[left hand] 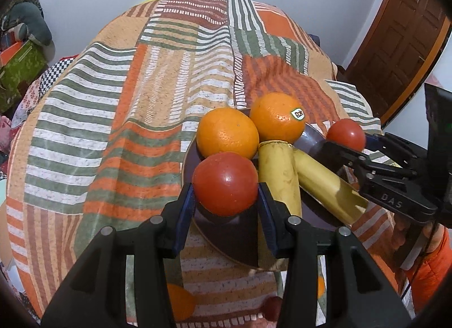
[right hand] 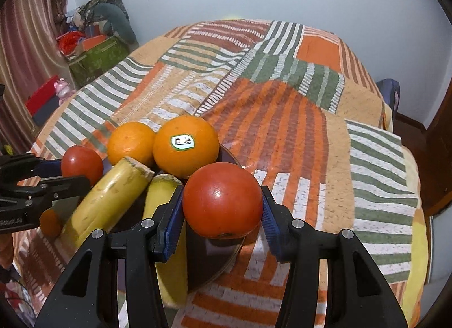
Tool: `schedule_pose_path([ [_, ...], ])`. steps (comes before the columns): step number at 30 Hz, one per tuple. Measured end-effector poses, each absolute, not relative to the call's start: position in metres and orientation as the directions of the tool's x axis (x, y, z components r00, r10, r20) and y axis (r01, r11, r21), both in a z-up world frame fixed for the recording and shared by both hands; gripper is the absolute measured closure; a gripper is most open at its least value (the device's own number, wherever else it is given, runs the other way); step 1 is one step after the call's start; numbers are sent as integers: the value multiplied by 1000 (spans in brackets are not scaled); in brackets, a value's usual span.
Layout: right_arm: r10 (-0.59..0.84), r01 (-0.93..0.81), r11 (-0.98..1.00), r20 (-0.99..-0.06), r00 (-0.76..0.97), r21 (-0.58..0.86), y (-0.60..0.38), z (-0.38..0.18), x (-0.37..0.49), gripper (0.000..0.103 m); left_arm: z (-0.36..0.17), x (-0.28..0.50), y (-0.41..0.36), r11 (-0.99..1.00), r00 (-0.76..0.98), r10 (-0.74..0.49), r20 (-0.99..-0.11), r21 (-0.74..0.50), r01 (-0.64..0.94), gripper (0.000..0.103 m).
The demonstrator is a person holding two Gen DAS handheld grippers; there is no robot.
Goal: Organize fruits
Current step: 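Carry the tomato to the plate with the right gripper while the left gripper brings another tomato, then release the tomato onto the plate and lift the right gripper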
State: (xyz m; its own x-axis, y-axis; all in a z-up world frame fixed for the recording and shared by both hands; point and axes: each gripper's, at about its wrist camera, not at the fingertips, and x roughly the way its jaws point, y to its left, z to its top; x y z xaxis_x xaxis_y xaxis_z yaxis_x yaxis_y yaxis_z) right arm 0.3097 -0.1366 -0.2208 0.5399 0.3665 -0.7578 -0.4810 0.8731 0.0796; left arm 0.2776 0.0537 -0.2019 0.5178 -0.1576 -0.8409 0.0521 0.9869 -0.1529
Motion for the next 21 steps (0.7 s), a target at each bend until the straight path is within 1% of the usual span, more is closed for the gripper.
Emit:
schedule_pose_path([
  [12,365,-499,863,-785,501,82,-126,-233,324,56,-213,285,54,986,496,-162,-853,-151,63,59],
  [18,345,-502,863,-794,501,57,-123,-233,325,55,-217,285,56,983,480,-177,-860,-174,50,59],
  [21,339,-503,863,-801,493,55,-123,-233,326,55,-218,285,57,985,470,-168,-867,-166,46,58],
])
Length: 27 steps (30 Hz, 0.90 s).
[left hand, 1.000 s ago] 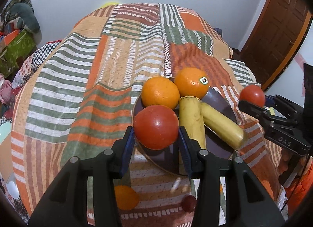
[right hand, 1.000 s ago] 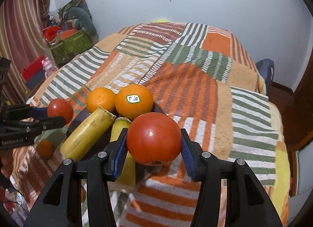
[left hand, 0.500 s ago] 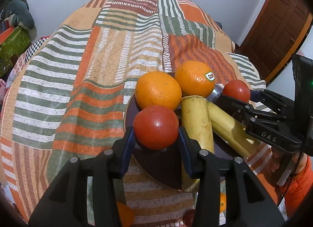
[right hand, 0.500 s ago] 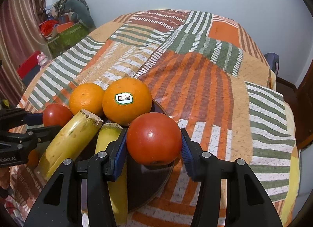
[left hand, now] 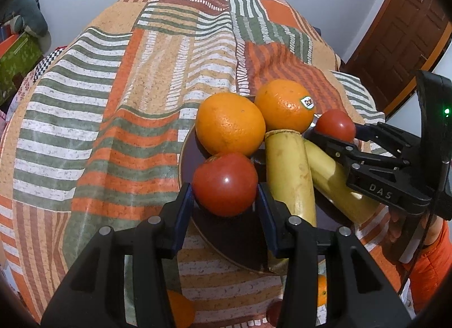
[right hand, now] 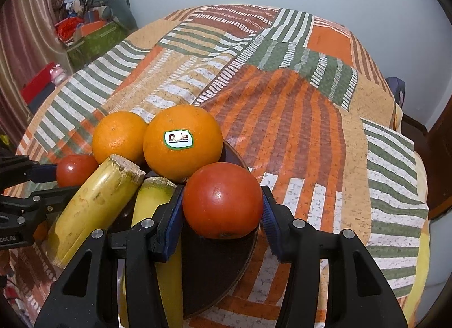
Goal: Organize fruits
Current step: 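Release the tomato onto the plate and lift the right gripper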
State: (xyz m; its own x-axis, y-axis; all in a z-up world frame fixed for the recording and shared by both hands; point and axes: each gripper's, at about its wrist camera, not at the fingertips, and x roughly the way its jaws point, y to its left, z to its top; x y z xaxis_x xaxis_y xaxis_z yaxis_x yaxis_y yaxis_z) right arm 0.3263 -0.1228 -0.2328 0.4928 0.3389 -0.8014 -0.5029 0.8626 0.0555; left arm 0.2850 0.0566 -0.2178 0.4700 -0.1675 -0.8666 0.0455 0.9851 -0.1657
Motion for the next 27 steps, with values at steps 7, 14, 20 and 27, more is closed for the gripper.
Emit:
schedule_pose_path([
  [7,325,-496,867,-808,492,47,-126,-229,321,55,-200,272,58,989,518,-148,-842,-140,55,48],
  [14,348,-514,858,-758,552,20,-127,-200,299,45,-182,256,65,989,551,-139,-823,-141,40,47],
  [20,377,-522,852,-730,570,33,-127,-180,276,44,-162,235,73,992,588,-114,-801,-123,26,44],
  [27,420,-538,840,-709,566,68,-126,-168,239,38,-144,203,86,995,618,-79,-782,-101,0,39],
])
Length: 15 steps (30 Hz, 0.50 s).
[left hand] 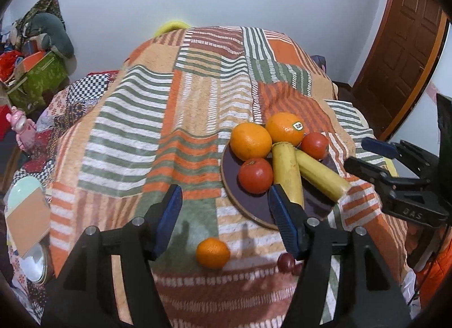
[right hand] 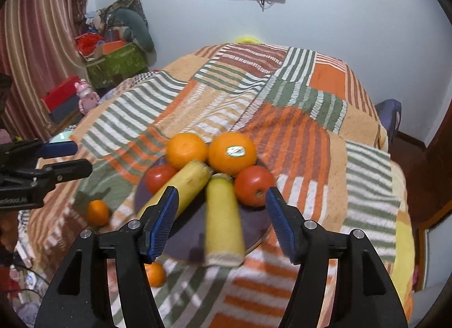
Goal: Organize fruits
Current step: 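Release the tomato onto the plate and lift the right gripper, then grasp a small mandarin with the right gripper while the left gripper grasps another mandarin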
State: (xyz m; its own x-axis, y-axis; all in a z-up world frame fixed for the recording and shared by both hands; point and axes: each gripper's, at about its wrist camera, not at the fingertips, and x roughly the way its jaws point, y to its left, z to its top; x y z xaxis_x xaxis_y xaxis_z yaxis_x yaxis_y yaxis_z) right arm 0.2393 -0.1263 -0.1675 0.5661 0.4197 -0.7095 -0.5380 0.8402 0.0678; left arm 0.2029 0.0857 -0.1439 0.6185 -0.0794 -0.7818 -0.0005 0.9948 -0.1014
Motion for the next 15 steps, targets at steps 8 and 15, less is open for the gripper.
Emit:
schedule_pose_path([
  [8,447,-557,824,-728,520,107,-117,-185,200,36,-155,169,94,997,596,-62,-801,-83,-7,34],
  [15,449,-555,819,-763,464,145,-110,-207,185,44,-190,152,93,993,528,-103,-843,-114,12,35],
])
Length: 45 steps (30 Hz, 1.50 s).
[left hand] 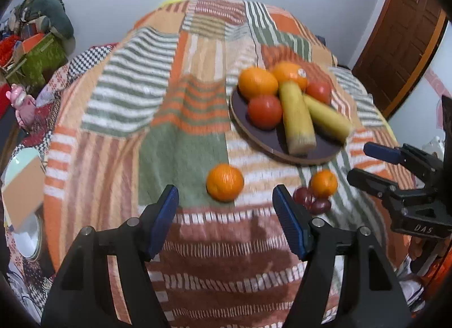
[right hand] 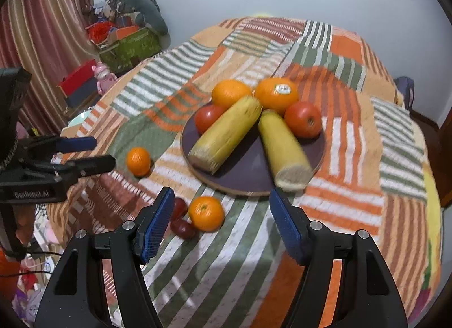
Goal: Organize fruits
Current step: 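Grasp a small mandarin with the right gripper while the left gripper grasps another mandarin, then place the mandarin on the plate with the right gripper while the left gripper places its mandarin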
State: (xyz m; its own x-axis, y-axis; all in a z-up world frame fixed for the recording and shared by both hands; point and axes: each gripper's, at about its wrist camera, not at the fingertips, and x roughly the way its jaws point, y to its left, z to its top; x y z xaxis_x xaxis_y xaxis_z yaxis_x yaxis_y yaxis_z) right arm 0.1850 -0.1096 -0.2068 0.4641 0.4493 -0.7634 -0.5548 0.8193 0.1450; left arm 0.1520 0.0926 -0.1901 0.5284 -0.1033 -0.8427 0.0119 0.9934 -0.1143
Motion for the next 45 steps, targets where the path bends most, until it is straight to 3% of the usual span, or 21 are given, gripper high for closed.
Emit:
schedule_pose_path([
  [6,445,-563,809,-804,395,172,-99,-225,184,62,-209,154,97,990,498,-129,-857,-144,8,53],
  [17,457,-558,803,-818,351,209,-94,-239,189,66,-228,172,103,983,476,-159,-865,-182,-2,56],
  [23,472,-558,797,-813,339,230,-95,-240,191,72,-233,184,101,977,479,-182,-859,-212,-9,66],
  [45,453,-522,836,-750,481,170,-120,-204,213,72,-196,200,72,979,545,-197,-815,-193,65,67],
])
